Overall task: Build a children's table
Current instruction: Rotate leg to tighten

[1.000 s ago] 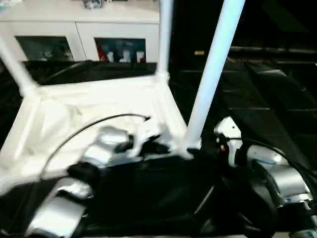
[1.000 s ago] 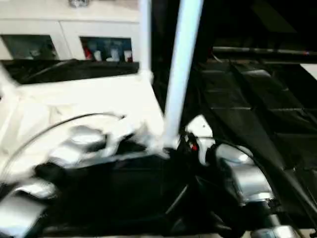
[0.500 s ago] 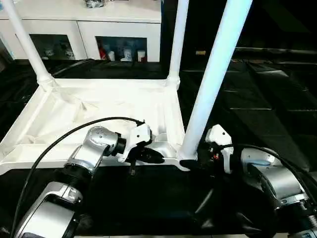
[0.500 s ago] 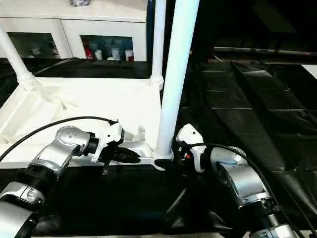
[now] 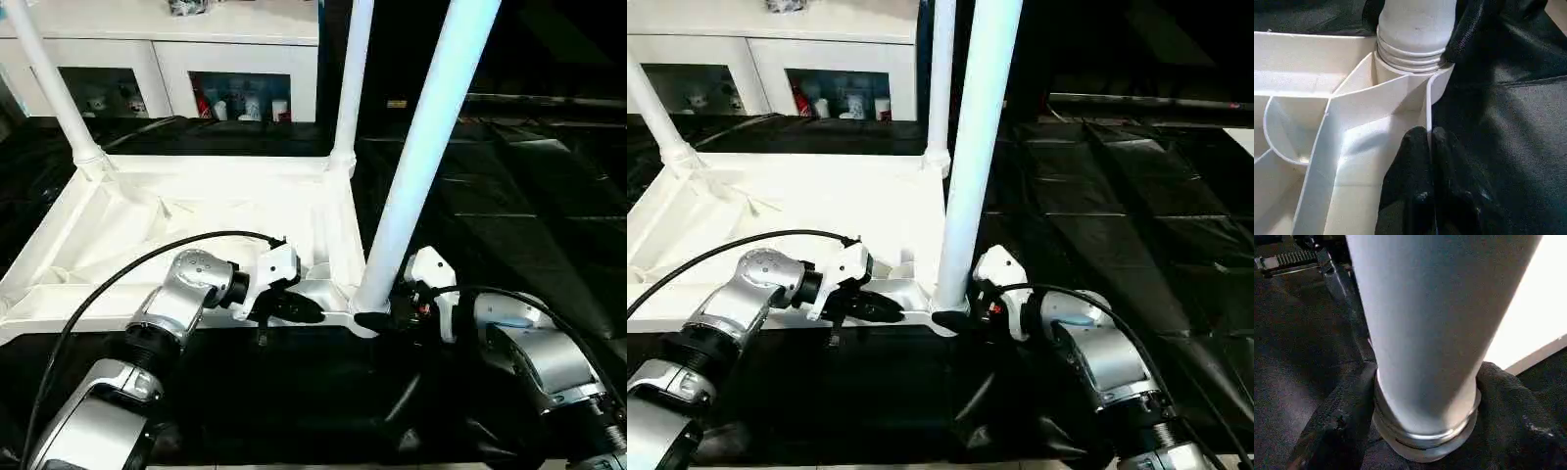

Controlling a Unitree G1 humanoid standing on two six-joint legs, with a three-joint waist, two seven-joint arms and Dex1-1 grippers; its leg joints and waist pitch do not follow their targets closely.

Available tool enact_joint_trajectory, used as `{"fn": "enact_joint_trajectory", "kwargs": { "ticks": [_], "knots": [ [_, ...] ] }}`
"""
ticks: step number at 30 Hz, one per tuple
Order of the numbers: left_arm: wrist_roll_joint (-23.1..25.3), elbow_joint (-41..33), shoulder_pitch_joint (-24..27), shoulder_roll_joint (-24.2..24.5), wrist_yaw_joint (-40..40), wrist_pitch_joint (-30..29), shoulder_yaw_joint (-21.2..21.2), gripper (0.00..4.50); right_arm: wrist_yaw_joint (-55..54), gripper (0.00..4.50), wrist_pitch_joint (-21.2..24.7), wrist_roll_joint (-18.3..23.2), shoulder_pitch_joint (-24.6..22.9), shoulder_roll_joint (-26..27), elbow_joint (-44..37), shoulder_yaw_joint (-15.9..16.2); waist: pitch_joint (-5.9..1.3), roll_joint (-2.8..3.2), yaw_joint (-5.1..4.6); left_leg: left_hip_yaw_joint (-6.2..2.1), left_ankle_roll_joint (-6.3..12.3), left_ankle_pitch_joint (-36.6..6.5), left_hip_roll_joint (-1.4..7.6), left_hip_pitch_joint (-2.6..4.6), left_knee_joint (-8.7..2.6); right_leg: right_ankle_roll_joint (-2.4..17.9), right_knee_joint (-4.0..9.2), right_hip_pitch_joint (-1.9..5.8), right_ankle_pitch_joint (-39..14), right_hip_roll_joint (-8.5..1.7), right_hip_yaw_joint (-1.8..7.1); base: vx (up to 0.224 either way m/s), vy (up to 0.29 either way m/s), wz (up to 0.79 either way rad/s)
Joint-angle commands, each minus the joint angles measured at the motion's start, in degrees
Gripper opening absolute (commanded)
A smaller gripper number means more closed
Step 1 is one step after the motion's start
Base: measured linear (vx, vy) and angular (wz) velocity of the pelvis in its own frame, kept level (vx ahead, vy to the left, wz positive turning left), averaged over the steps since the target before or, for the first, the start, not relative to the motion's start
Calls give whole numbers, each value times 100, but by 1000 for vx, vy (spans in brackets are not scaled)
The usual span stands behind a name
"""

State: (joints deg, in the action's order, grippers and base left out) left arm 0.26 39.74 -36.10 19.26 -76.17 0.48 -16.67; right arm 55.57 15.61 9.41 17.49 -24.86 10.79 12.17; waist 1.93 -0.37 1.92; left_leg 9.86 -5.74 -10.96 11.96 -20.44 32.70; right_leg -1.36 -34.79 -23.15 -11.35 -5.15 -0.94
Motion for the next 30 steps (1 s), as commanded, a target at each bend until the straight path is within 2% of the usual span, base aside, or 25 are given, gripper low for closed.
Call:
{"fn": "enact_joint_trajectory", "kwargs": {
  "ticks": [1, 4, 6, 7, 8, 9, 11, 12, 15, 16, 17, 18, 19, 20, 21, 23, 24, 26, 29, 30],
  "knots": [
    [39, 29, 86, -88, 86, -9, -79, 0, -239, 272, -24, -120, -52, 83, 107, 26, -289, -56, 17, 73, 446, -856, 31, -18, -300, 1537, 364, 321, -318, -127, 97, 0, 0, 0],
    [150, 211, -4, -353, 708, -65, -13, 0, -986, 272, 119, -117, -63, 464, 310, -240, -262, -55, 3, 71, 301, -1152, 31, -11, -323, 1432, 415, 293, -856, -128, 100, 0, 0, 0],
    [169, 256, -26, -422, 843, -64, 1, 0, -1156, 272, 169, -116, -62, 554, 348, -293, -245, -55, -7, 59, 178, -1387, 27, 1, -348, 1296, 454, 274, -1335, -131, 100, 0, 0, 0],
    [229, 418, -115, -685, 1311, -117, 37, 0, -1771, 272, 349, -140, -56, 897, 425, -447, -243, -46, -21, 47, 82, -1457, 24, 8, -365, 1165, 479, 258, -1519, -119, 105, 0, 0, 0],
    [248, 463, -139, -762, 1433, -128, 38, 0, -1951, 272, 396, -156, -54, 1002, 446, -490, -246, -37, -14, 46, 57, -1506, 27, 23, -365, 1152, 478, 244, -1555, -120, 106, 0, 0, 0],
    [286, 515, -164, -857, 1581, -128, 23, 0, -2165, 272, 433, -175, -49, 1129, 469, -537, -246, -52, -21, 32, 22, -1544, 18, 4, -374, 1084, 483, 260, -1646, -121, 104, 0, 0, 0],
    [389, 639, -222, -1168, 2010, -222, -41, 0, -2725, 270, 426, -308, -17, 1437, 532, -581, -243, -48, -22, 45, 17, -1556, 23, 25, -373, 1044, 501, 219, -1592, -114, 118, 0, 0, 0],
    [403, 656, -230, -1213, 2072, -237, -50, 0, -2804, 270, 424, -327, -12, 1480, 541, -587, -260, -49, -12, 33, 7, -1480, 7, 4, -373, 1004, 494, 252, -1575, -125, 115, 0, 0, 0],
    [554, 849, -311, -1660, 2605, -400, -130, 0, -3506, 270, 261, -593, 118, 1851, 735, -592, -256, -44, -14, 44, 5, -1456, 2, 10, -365, 993, 500, 225, -1525, -117, 119, 0, 0, 0],
    [580, 864, -314, -1723, 2621, -421, -169, 0, -3538, 270, 220, -598, 157, 1904, 767, -581, -266, -50, 2, 44, 30, -1443, -3, 12, -359, 963, 506, 240, -1538, -122, 121, 0, 0, 0],
    [593, 883, -322, -1745, 2637, -417, -176, 0, -3536, 270, 212, -595, 172, 1925, 775, -575, -262, -49, 7, 46, 50, -1431, 2, 9, -361, 956, 511, 236, -1515, -122, 124, 0, 0, 0],
    [611, 908, -332, -1773, 2659, -412, -184, 0, -3532, 270, 203, -591, 191, 1953, 786, -568, -259, -4, 17, 42, 56, -1429, 3, 15, -363, 964, 507, 231, -1487, -124, 124, 0, 0, 0],
    [625, 936, -343, -1798, 2670, -408, -191, 0, -3515, 270, 199, -581, 211, 1981, 791, -557, -267, -30, 13, 43, 99, -1404, -10, -7, -365, 943, 508, 251, -1416, -111, 118, 0, 0, 0],
    [647, 965, -357, -1805, 2636, -401, -212, 0, -3437, 270, 143, -575, 221, 1988, 750, -510, -263, -25, 19, 41, 107, -1408, -8, -8, -369, 935, 511, 250, -1422, -115, 117, 0, 0, 0],
    [656, 971, -363, -1787, 2598, -396, -214, 0, -3314, 326, 70, -529, 219, 1967, 691, -497, -258, -17, 18, 37, 110, -1441, -4, -12, -377, 923, 516, 249, -1465, -118, 115, 0, 0, 0],
    [659, 961, -365, -1737, 2544, -401, -198, 0, -3086, 326, -13, -427, 209, 1911, 594, -522, -260, -28, 21, 32, 109, -1503, -2, -15, -382, 897, 521, 252, -1558, -122, 110, 0, 0, 0],
    [661, 953, -366, -1705, 2517, -404, -185, 0, -2952, 346, -47, -363, 203, 1874, 539, -548, -262, -19, 23, 31, 111, -1512, 3, -11, -384, 895, 522, 247, -1565, -122, 110, 0, 0, 0],
    [647, 911, -361, -1551, 2331, -369, -164, 0, -2414, 359, -78, -176, 191, 1608, 363, -575, -274, -29, 28, 30, 174, -1453, 7, -20, -373, 926, 510, 270, -1403, -123, 109, 0, 0, 0],
    [636, 846, -329, -1388, 2076, -189, -166, 0, -1867, 377, -73, -180, 177, 1171, 237, -458, -295, -38, 46, 40, 328, -1097, 9, -47, -331, 1100, 454, 305, -731, -121, 104, 0, 0, 0],
    [561, 768, -275, -1302, 1868, 76, -153, 0, -1525, 393, -73, -176, 151, 899, 168, -386, -298, -42, 47, 49, 355, -1027, 4, -48, -323, 1130, 446, 309, -616, -120, 104, 0, 0, 0]
  ]
}}
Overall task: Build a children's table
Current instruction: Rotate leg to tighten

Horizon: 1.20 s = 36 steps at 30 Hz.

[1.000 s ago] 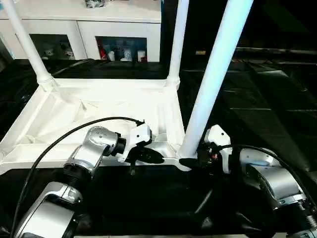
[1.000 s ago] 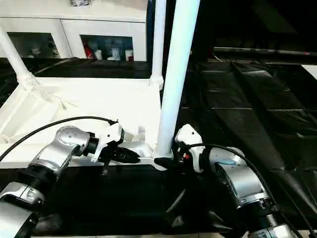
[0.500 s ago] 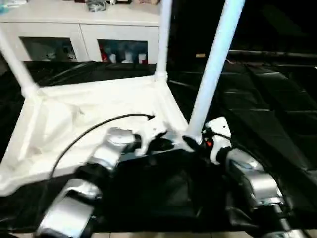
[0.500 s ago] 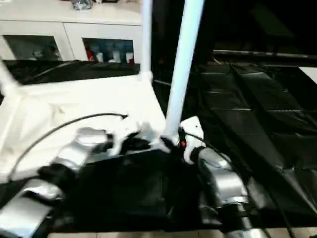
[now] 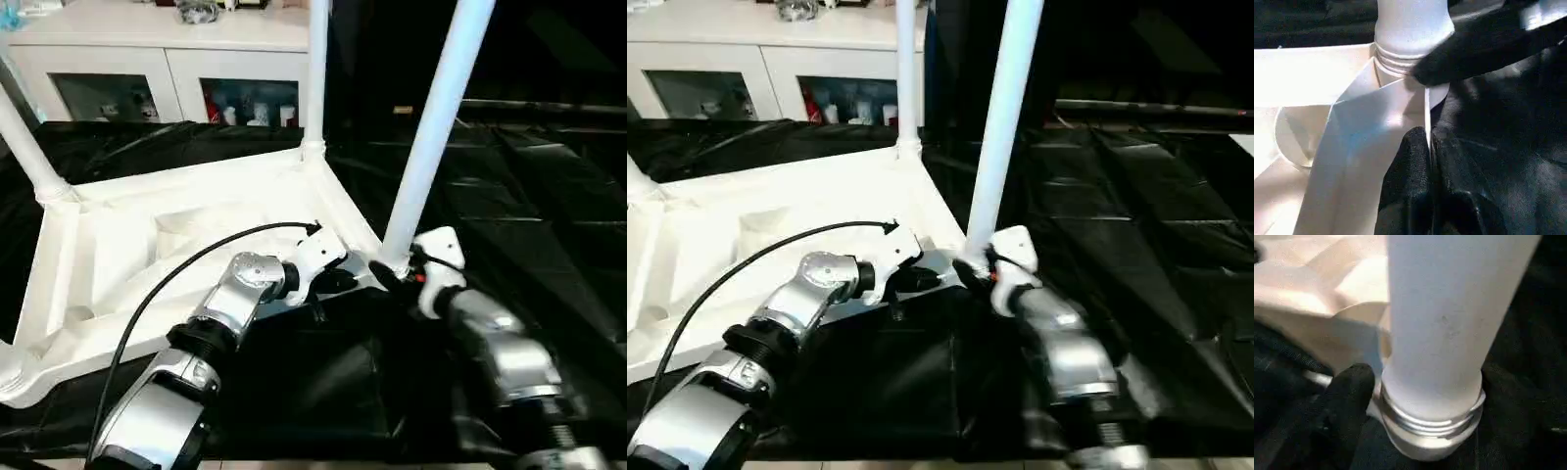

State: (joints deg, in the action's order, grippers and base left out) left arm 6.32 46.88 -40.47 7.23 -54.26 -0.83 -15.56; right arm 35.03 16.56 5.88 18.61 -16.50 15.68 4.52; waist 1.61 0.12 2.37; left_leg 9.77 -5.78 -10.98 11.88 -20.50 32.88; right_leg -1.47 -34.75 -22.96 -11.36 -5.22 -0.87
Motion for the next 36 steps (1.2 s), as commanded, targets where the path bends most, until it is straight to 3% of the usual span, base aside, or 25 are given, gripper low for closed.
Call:
{"fn": "enact_joint_trajectory", "kwargs": {
  "ticks": [1, 3, 7, 10, 15, 23, 36],
  "knots": [
    [-210, -109, 253, 16, -690, 354, -234, 0, 978, 393, -164, 215, -2, -283, -429, 439, -265, -105, 13, 58, 464, -960, 16, -51, -326, 1207, 430, 314, -481, -121, 92, 0, 0, 0],
    [-352, -307, 346, 147, -1081, 295, -238, 0, 1322, 393, -160, 271, -38, -522, -531, 447, -260, -101, 18, 64, 544, -928, 26, -51, -321, 1259, 417, 308, -458, -129, 94, 0, 0, 0],
    [-512, -635, 502, 461, -1716, 208, -277, 0, 1744, 393, -193, 354, -78, -766, -669, 441, -253, -80, 27, 65, 519, -1005, 59, -31, -342, 1376, 412, 279, -607, -126, 94, 0, 0, 0],
    [-591, -758, 549, 602, -1950, 173, -218, 0, 1973, 393, -233, 317, -71, -912, -656, 537, -241, -112, 12, 73, 463, -1131, 54, -23, -355, 1356, 432, 264, -827, -124, 91, 0, 0, 0],
    [-577, -736, 539, 705, -1958, 189, -147, 0, 2274, 393, -262, 245, -43, -1110, -571, 698, -244, -100, 26, 77, 429, -1078, 52, -21, -344, 1337, 426, 267, -788, -125, 99, 0, 0, 0],
    [-613, -803, 542, 735, -1957, 133, -133, 0, 2194, 393, -339, 198, -51, -1115, -469, 692, -251, -109, 29, 74, 431, -1014, 48, -24, -339, 1333, 417, 275, -785, -127, 95, 0, 0, 0],
    [-613, -769, 548, 753, -1959, 118, -119, 0, 2141, 278, -449, 210, 4, -1075, -293, 686, -257, -106, 26, 78, 475, -945, 44, -21, -325, 1398, 402, 283, -608, -120, 93, 0, 0, 0]
  ]
}}
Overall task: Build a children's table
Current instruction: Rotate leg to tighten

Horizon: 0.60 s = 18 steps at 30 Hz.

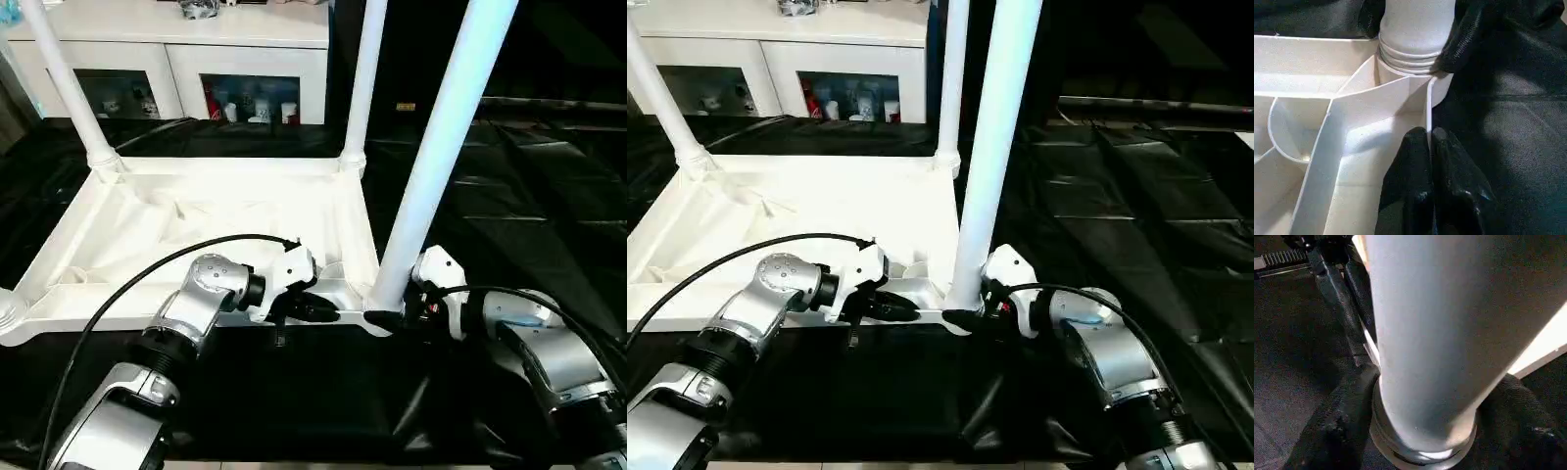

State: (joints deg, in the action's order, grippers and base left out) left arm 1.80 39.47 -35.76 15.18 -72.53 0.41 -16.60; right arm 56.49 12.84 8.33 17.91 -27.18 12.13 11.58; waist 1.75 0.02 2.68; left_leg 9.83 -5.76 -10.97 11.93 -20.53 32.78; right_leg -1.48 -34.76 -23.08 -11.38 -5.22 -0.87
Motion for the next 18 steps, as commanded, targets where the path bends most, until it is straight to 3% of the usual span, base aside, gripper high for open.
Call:
{"fn": "enact_joint_trajectory", "kwargs": {
  "ticks": [1, 8, 10, 15, 18],
  "knots": [
    [-162, -30, 78, -42, -133, -9, -15, 0, -4, 274, -79, -34, 73, -6, 63, -21, -271, -95, -3, 72, 473, -949, 39, -18, -316, 1400, 403, 296, -612, -122, 92, 0, 0, 0],
    [-177, -31, 87, -66, -88, -54, 5, 0, -112, 270, -51, 80, 29, 106, 88, -127, -272, -95, -7, 72, 485, -934, 35, -22, -313, 1407, 401, 298, -612, -120, 90, 0, 0, 0],
    [-6, 171, 14, -168, 354, -76, 10, 0, -676, 270, 22, 31, 64, 354, 300, -303, -270, -93, -18, 73, 462, -963, 36, -24, -316, 1403, 403, 292, -659, -121, 92, 0, 0, 0],
    [285, 744, -282, -580, 1406, -127, 35, 0, -1781, 269, 303, -210, 92, 866, 612, -422, -246, -98, -76, 60, 193, -1269, 10, -10, -348, 1172, 473, 255, -1325, -107, 91, 0, 0, 0],
    [438, 1100, -555, -1009, 2022, -293, -36, 0, -2882, 269, 559, -316, 145, 1573, 663, -565, -248, -104, -87, 44, 78, -1349, 1, -9, -366, 1025, 493, 243, -1542, -115, 94, 0, 0, 0]
  ]
}}
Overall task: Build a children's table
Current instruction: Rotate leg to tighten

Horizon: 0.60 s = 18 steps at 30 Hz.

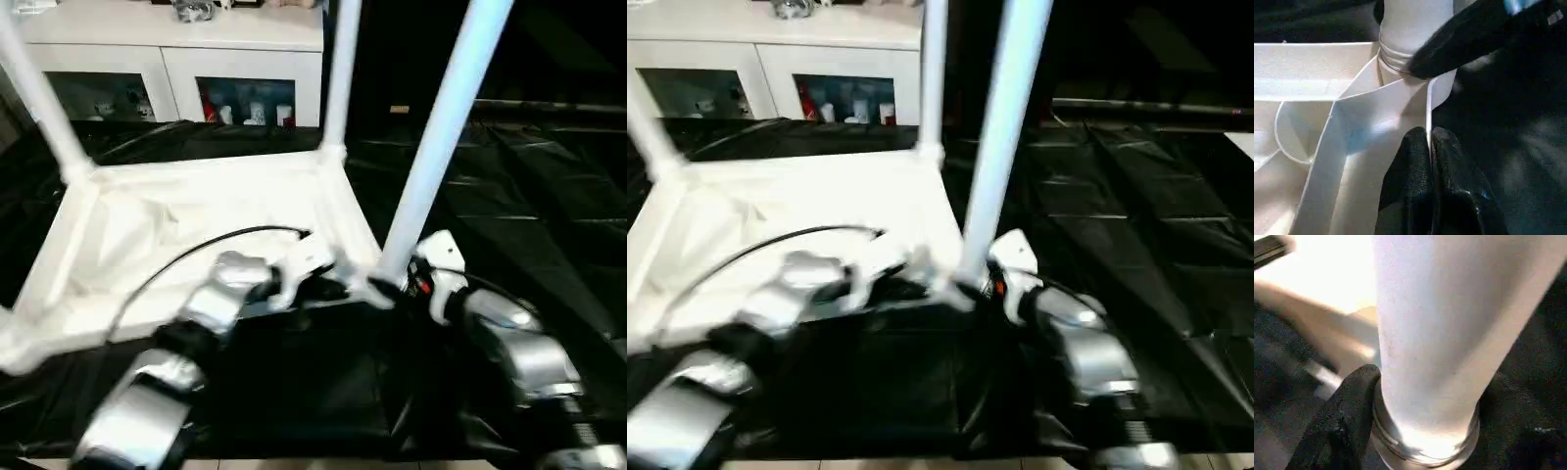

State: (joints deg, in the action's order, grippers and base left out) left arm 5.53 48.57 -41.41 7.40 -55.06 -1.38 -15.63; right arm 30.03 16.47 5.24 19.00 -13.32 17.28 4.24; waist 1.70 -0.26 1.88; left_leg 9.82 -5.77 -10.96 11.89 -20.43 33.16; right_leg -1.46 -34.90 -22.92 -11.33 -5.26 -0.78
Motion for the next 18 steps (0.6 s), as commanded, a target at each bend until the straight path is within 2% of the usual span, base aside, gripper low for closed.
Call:
{"fn": "enact_joint_trajectory", "kwargs": {
  "ticks": [1, 2, 3, 5, 7, 11, 13, 15, 18],
  "knots": [
    [73, 212, -9, -263, 318, -132, -140, 0, -315, 268, 202, -21, 43, 240, 153, 160, -247, -79, 0, 42, 76, -1354, 8, -22, -408, 987, 512, 231, -1551, -115, 88, 0, 0, 0],
    [139, 300, -73, -381, 481, -144, -183, 0, -590, 268, 197, -107, 99, 420, 204, 164, -247, -43, 8, 38, 80, -1372, 13, -13, -407, 994, 512, 228, -1520, -120, 91, 0, 0, 0],
    [159, 329, -91, -413, 526, -141, -193, 0, -667, 268, 194, -132, 115, 469, 220, 165, -242, -51, -7, 47, 75, -1402, 6, -11, -405, 995, 520, 206, -1489, -108, 93, 0, 0, 0],
    [202, 397, -129, -540, 614, -120, -229, 0, -962, 268, -2, -315, 206, 638, 313, 262, -247, -34, -2, 39, 48, -1398, 7, -18, -411, 979, 519, 217, -1436, -113, 93, 0, 0, 0],
    [204, 424, -141, -576, 592, -75, -231, 0, -963, 268, -73, -323, 236, 697, 321, 298, -255, -37, 0, 39, 61, -1394, 3, -21, -408, 991, 512, 232, -1314, -110, 92, 0, 0, 0],
    [203, 454, -144, -436, 432, 106, -184, 0, -339, 268, -303, 40, 195, 663, -5, 185, -247, -37, 5, 35, 148, -1468, 7, -32, -417, 1023, 513, 248, -1254, -112, 88, 0, 0, 0],
    [181, 426, -126, -372, 371, 140, -166, 0, -248, 323, -341, 86, 177, 578, -72, 118, -250, -38, 11, 37, 174, -1431, 11, -29, -412, 1044, 511, 250, -1220, -115, 89, 0, 0, 0],
    [153, 391, -95, -252, 270, 198, -136, 0, -21, 323, -325, 121, 166, 350, -129, 83, -258, -38, 17, 41, 237, -1296, 18, -33, -401, 1116, 487, 262, -972, -120, 93, 0, 0, 0],
    [97, 319, -26, -51, 83, 312, -64, 0, 456, 361, -229, 268, 113, -22, -258, 13, -255, -51, 27, 46, 314, -1224, 17, -40, -387, 1180, 474, 285, -826, -114, 87, 0, 0, 0]
  ]
}}
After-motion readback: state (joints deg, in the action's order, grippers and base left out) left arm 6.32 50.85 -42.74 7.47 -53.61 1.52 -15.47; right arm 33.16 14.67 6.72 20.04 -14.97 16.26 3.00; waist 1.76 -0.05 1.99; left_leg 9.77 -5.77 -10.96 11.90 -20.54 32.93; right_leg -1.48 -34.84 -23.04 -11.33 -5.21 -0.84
